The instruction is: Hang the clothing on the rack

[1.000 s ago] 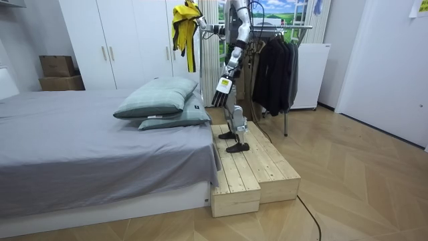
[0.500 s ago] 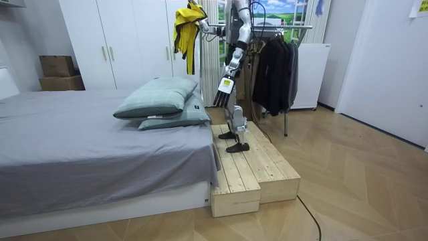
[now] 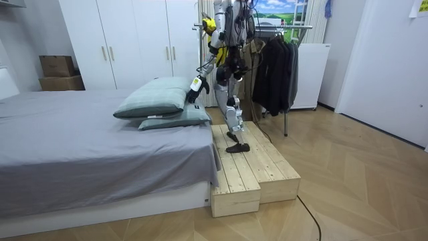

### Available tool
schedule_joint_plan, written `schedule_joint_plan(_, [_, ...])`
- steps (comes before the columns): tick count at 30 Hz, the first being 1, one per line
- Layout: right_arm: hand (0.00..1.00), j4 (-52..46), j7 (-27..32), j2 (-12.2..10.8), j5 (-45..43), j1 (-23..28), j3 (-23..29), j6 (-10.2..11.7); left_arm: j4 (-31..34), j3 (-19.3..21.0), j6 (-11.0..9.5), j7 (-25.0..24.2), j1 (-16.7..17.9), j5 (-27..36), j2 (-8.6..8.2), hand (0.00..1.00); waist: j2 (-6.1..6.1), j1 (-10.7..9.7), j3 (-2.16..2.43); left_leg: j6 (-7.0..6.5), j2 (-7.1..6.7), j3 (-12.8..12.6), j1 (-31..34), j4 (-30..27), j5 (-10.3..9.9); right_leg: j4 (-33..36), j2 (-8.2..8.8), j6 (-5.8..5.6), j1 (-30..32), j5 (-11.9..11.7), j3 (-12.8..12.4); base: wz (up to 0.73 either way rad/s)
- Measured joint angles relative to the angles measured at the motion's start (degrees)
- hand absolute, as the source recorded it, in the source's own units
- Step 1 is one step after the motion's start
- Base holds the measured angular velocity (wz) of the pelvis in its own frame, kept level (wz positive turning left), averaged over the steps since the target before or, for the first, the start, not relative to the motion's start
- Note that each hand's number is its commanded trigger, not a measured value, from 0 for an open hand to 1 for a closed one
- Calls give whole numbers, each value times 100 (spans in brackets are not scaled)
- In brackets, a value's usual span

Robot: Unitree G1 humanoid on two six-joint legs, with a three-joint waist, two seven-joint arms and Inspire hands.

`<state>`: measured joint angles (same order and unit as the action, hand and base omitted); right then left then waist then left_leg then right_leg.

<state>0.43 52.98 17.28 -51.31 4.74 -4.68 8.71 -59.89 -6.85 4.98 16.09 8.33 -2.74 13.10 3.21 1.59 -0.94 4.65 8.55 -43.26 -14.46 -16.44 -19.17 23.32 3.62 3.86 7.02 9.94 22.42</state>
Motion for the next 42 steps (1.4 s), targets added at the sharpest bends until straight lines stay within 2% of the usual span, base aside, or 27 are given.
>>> schedule_joint_plan(1, [100, -1, -87, -39, 36, 5, -68, -6, 3, -5, 68, -4, 58, 7, -7, 0, -74, -65, 3, 0, 94, 260, 6, -97, 0, -195, -150, 19, -88, -78, -50, -47])
schedule_joint_plan(2, [100, -1, -165, -84, 54, 4, -94, -4, 9, -13, 158, -2, 64, 19, 5, 0, -97, -163, -3, 0, 118, 334, 9, -140, 0, -225, -220, 25, -95, -87, -58, -29])
schedule_joint_plan(4, [100, 1, -300, -155, 85, 6, -96, -4, 22, -18, 200, 2, 67, 50, 43, 0, -109, -295, -3, 2, 169, 316, 68, -356, 1, -190, -260, 41, -11, -76, -37, -11])
schedule_joint_plan(6, [100, 2, -377, -170, 150, -1, -129, -3, 21, -17, 251, 9, 97, 56, 100, 0, -110, -290, -1, 2, 254, 322, 107, -657, 1, -160, -292, 114, -13, -31, 31, -39])
schedule_joint_plan(7, [100, 2, -380, -169, 148, -5, -144, -5, 22, -7, 335, 45, 91, 53, 124, 0, -107, -330, 4, 2, 391, 337, 231, -1098, 3, -163, -312, 148, -18, -8, -5, -61])
schedule_joint_plan(9, [100, 29, -378, -158, 152, -29, -157, -23, -17, 11, 394, 137, 94, 53, 95, 0, -98, -307, 3, -28, 571, 527, 507, -1944, 174, -134, -342, 180, -37, 5, -378, -81])
schedule_joint_plan(10, [100, 91, -375, -158, 165, -51, -221, -58, -109, 57, 401, 144, 96, 42, 45, 0, -36, -253, -6, -77, 588, 812, 752, -2461, 510, -127, -339, 195, -56, -2, -708, -102])
schedule_joint_plan(11, [100, 137, -363, -156, 206, -61, -276, -103, -163, 47, 402, 149, 96, 54, -5, 0, 36, -248, -34, -199, 503, 1217, 941, -2559, 452, -163, -334, 196, -46, -3, -964, -97])
schedule_joint_plan(12, [100, 139, -355, -159, 210, -58, -286, -130, -155, 42, 401, 150, 90, 52, -21, 0, 22, -253, -32, -245, 449, 1427, 1045, -2433, 349, -156, -360, 196, -27, -2, -1071, -89])
schedule_joint_plan(14, [100, 145, -351, -176, 289, -52, -398, -242, -145, 33, 400, 212, 91, 24, -75, 0, 76, -148, -44, -243, 236, 2270, 1407, -1863, 103, -133, -502, 220, 29, 5, -1607, -111])
schedule_joint_plan(15, [100, 138, -344, -171, 333, -58, -445, -242, -145, 35, 403, 249, 91, 24, -92, 0, 100, -117, -32, -242, 147, 2501, 1499, -1691, 103, -126, -536, 188, 64, -7, -1771, -138])
schedule_joint_plan(16, [100, 119, -299, -152, 384, -138, -544, -231, -144, 41, 404, 334, 91, 25, -152, 0, 102, -105, -31, -230, -4, 2968, 1643, -1256, 113, -143, -629, 87, 168, -71, -2059, -143])
schedule_joint_plan(17, [100, 58, -256, -156, 356, -212, -548, -204, -71, 55, 404, 374, 90, 25, -227, 0, 35, -105, -41, -187, -144, 3575, 1802, -772, 169, -152, -759, 13, 283, -167, -2341, -147])
schedule_joint_plan(18, [100, 55, -223, -150, 358, -253, -556, -200, -43, 49, 401, 374, 89, 25, -261, 0, 0, -97, -42, -95, -226, 3721, 1870, -770, 288, -151, -818, -26, 345, -223, -2493, -151])
schedule_joint_plan(19, [100, 57, -186, -154, 377, -314, -607, -209, -35, 12, 397, 376, 67, 28, -298, 0, -29, -90, 3, -153, -403, 3895, 1865, -681, 361, -182, -934, -93, 480, -373, -2827, -134])
schedule_joint_plan(20, [100, 61, -136, -160, 429, -343, -670, -200, -33, -37, 397, 379, -18, 30, -310, 0, -28, -142, 19, -199, -452, 3788, 1842, -565, 401, -295, -997, -191, 502, -539, -3036, -122])
schedule_joint_plan(23, [100, 61, -35, -165, 402, -314, -712, -204, 207, -193, 397, 510, -153, 35, -419, 0, -106, -234, 17, -320, -545, 3369, 1720, -318, 469, -511, -1015, -291, 509, -763, -3373, -81])
schedule_joint_plan(25, [100, 61, 82, -168, 381, -312, -710, -212, 404, -295, 377, 615, -203, 35, -422, 0, -161, -309, 27, -382, -584, 3207, 1668, -196, 509, -624, -1029, -342, 506, -842, -3563, -52])
schedule_joint_plan(28, [100, 62, 205, -169, 407, -313, -710, -215, 460, -404, 284, 720, -309, 48, -402, 0, -214, -308, 58, -426, -655, 3017, 1526, 20, 560, -791, -1097, -367, 480, -997, -3862, -57])
schedule_joint_plan(29, [100, 64, 216, -162, 464, -294, -697, -215, 470, -547, 83, 708, -310, 25, -343, 0, -208, -326, 69, -424, -681, 2955, 1449, 123, 590, -786, -1106, -366, 469, -996, -3938, -42])
schedule_joint_plan(32, [100, 63, 221, -175, 509, -290, -549, -216, 488, -744, -212, 687, -339, -178, -333, 0, -216, -456, 79, -459, -728, 2856, 1334, 278, 605, -791, -1128, -371, 459, -988, -4067, -25])
schedule_joint_plan(36, [100, 7, 226, -187, 588, -290, -533, -242, 440, -754, -292, 683, -311, -196, -331, 0, -215, -422, 97, -492, -709, 2444, 1149, 485, 592, -841, -1271, -383, 468, -1028, -4418, -53])
schedule_joint_plan(37, [100, -1, 232, -197, 620, -287, -532, -254, 421, -755, -292, 674, -312, -195, -328, 0, -221, -427, 97, -503, -699, 2388, 1101, 517, 590, -867, -1279, -318, 467, -1082, -4406, -48])
schedule_joint_plan(39, [100, -3, 233, -194, 649, -291, -540, -256, 423, -753, -319, 662, -271, -196, -292, 0, -229, -221, 96, -474, -670, 2097, 960, 596, 562, -870, -1240, -187, 514, -1164, -3844, -70])
schedule_joint_plan(40, [100, -9, 233, -194, 652, -292, -541, -247, 413, -748, -319, 661, -223, -195, -252, 0, -252, -131, 102, -457, -631, 1993, 932, 588, 502, -935, -1163, -107, 504, -1184, -3404, -46])
schedule_joint_plan(41, [100, -9, 234, -193, 639, -290, -520, -253, 388, -736, -318, 655, -209, -196, -201, 0, -261, -171, 104, -460, -628, 2009, 943, 601, 491, -951, -1140, -26, 500, -1150, -3277, -19])
schedule_joint_plan(42, [100, -9, 234, -186, 641, -291, -501, -253, 387, -715, -315, 642, -207, -200, -184, 0, -260, -179, 105, -459, -627, 2012, 946, 614, 490, -955, -1148, -14, 500, -1143, -3280, 3])
